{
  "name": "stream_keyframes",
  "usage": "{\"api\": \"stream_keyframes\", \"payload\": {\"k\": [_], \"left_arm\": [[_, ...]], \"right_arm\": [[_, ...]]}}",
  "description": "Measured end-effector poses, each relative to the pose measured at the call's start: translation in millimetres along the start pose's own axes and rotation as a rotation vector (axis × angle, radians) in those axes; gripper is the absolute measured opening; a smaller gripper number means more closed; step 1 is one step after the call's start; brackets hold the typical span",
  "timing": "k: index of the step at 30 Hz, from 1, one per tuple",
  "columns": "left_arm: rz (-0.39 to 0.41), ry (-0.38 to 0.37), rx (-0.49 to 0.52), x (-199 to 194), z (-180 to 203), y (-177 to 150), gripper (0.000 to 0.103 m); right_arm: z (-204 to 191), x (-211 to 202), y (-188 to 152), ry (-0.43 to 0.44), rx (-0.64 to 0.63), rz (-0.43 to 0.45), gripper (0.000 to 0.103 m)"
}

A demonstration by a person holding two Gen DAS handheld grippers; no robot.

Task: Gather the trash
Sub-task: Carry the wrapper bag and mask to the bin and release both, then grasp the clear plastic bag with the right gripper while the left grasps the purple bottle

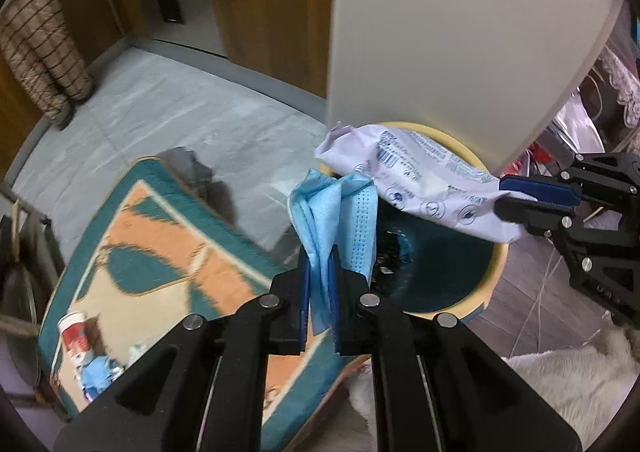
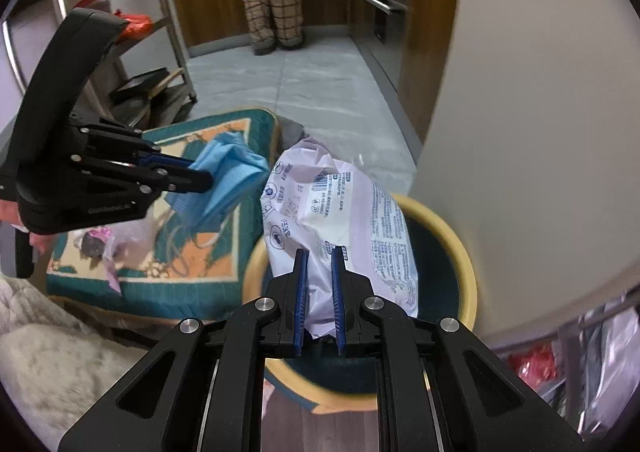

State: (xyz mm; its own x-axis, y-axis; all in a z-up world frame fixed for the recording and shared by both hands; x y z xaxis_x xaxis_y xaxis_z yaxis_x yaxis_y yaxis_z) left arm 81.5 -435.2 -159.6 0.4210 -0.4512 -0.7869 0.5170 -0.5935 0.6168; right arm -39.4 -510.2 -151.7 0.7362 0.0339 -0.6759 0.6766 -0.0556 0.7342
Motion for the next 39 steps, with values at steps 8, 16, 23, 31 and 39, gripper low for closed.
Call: {"api": "stream_keyframes", "payload": {"k": [8, 16, 23, 31, 39], "left_arm": [[-0.081, -0.047, 0.041, 42, 35, -8, 0.008], [-0.085, -0.085, 0.055, 51, 50, -12, 0.039], [-0.066, -0.058, 0.005, 40, 32, -20, 0.05], [-0.021, -0.002, -0.081, 14, 2, -28, 0.076], [0.022, 0.067, -0.166, -17, -42, -41, 0.085]], "right_arm": [[29, 10, -28, -0.01, 0.104, -0.064, 0.013], [49, 18, -38, -0.076, 0.146, -0.107, 0.026], [46, 16, -31, -0.087, 0.128, -0.084, 0.043], [31, 12, -22, -0.093, 0.057, -0.07, 0.072], [15, 5, -5, -0.101, 0.058, -0.043, 0.096]]}}
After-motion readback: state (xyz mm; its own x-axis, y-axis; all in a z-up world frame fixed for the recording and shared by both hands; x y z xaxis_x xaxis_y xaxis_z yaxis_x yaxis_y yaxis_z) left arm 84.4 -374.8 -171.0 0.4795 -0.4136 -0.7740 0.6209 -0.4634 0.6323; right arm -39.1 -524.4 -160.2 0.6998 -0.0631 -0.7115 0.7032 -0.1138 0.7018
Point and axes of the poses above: each gripper's, at about its wrist camera, not at the fingertips, and x roughly the way its jaws point, z to its right, y to its top, the point moved 9 cm from there along x, roughly the way its jaws point, and after that the axes turned 12 degrees about z, right-handed, at the moved point
